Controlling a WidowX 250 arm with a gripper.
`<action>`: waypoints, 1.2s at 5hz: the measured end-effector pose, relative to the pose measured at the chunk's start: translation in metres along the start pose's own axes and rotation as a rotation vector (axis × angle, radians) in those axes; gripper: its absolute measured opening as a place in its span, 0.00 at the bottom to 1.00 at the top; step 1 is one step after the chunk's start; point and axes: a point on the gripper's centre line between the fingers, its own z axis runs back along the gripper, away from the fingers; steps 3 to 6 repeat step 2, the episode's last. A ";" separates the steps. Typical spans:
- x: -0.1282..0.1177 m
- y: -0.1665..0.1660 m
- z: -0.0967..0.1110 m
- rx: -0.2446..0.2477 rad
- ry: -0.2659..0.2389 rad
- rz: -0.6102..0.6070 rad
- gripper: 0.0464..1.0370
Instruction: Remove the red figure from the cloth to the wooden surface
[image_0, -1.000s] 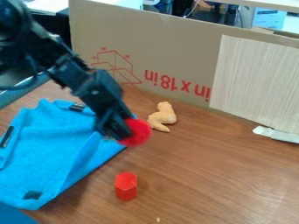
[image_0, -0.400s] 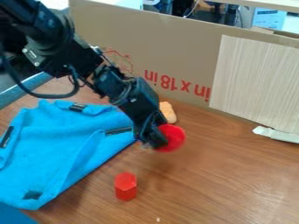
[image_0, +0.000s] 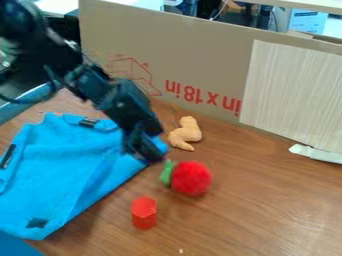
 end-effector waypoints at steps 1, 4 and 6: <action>-0.007 0.021 0.058 0.042 -0.007 0.035 0.96; -0.014 0.033 0.116 0.147 0.235 0.094 0.96; -0.014 0.033 0.116 0.147 0.235 0.094 0.96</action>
